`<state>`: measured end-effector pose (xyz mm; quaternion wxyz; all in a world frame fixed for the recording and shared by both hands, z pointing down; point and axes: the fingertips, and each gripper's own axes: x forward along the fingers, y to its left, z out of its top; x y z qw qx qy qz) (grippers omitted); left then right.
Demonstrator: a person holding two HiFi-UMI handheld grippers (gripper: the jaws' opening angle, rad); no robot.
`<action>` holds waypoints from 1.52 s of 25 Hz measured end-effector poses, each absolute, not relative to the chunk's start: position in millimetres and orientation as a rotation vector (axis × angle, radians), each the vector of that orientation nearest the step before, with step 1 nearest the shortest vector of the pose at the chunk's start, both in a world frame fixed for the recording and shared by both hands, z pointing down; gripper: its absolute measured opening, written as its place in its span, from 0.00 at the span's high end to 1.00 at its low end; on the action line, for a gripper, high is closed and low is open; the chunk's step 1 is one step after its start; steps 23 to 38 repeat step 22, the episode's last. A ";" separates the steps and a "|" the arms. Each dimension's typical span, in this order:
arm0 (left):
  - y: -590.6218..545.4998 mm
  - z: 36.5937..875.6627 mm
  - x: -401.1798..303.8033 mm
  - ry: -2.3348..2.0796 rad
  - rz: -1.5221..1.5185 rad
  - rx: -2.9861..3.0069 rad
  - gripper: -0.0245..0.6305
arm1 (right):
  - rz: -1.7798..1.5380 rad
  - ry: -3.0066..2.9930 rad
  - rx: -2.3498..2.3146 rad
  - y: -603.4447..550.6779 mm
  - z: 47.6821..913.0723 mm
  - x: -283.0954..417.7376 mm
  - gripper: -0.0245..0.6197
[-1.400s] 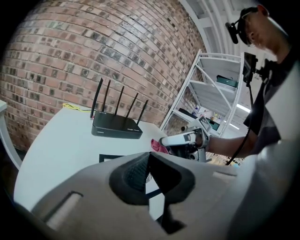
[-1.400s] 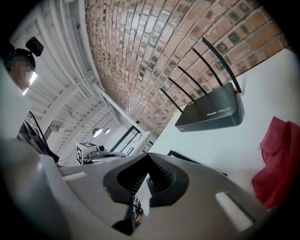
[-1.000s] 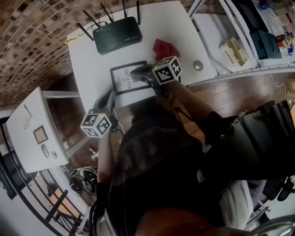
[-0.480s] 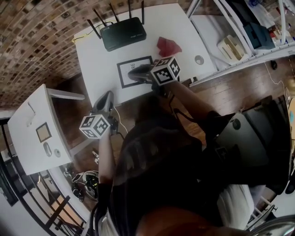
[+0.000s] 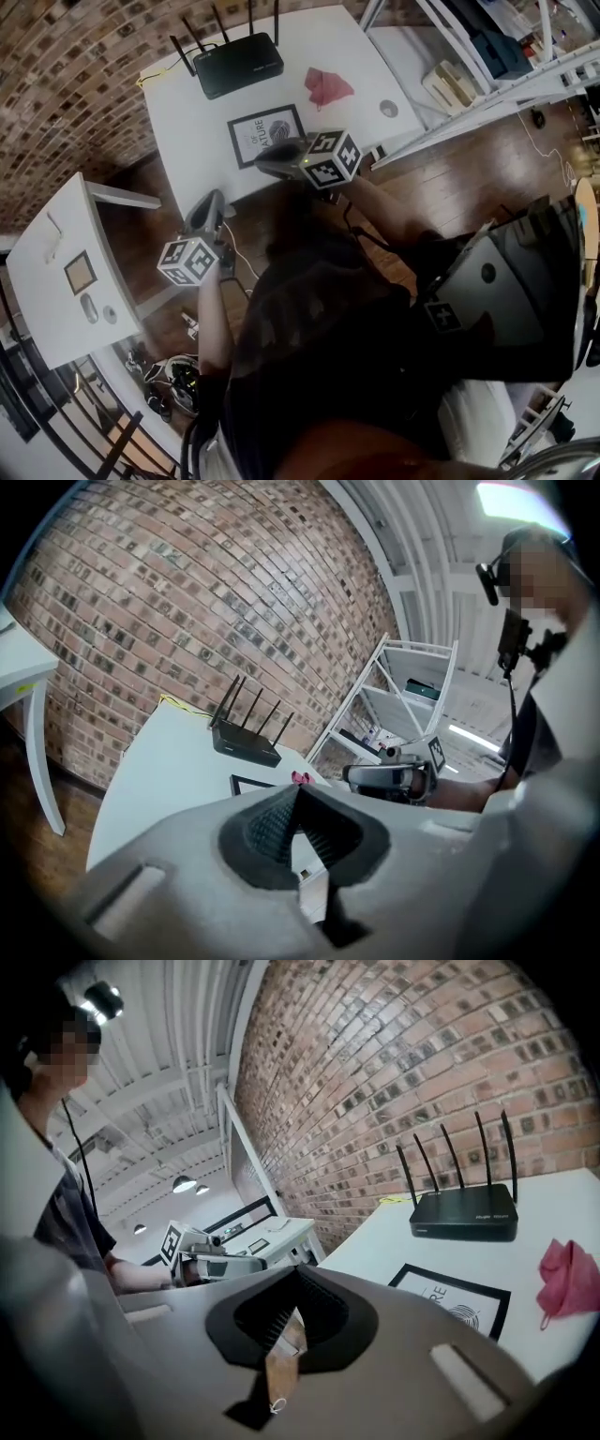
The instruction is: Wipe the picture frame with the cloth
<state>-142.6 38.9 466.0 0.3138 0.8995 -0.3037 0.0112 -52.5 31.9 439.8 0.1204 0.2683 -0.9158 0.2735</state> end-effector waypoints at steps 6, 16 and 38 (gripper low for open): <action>50.8 455.4 -117.2 -0.760 0.040 2.407 0.96 | 0.778 -2.700 0.809 51.1 431.5 -39.5 0.96; 69.5 474.4 -65.5 -0.768 0.212 2.325 0.96 | 0.842 -2.739 0.762 70.3 438.9 19.5 0.96; 96.1 494.7 -2.0 -0.686 0.234 2.203 0.96 | 0.911 -2.738 0.768 84.3 450.1 81.2 0.96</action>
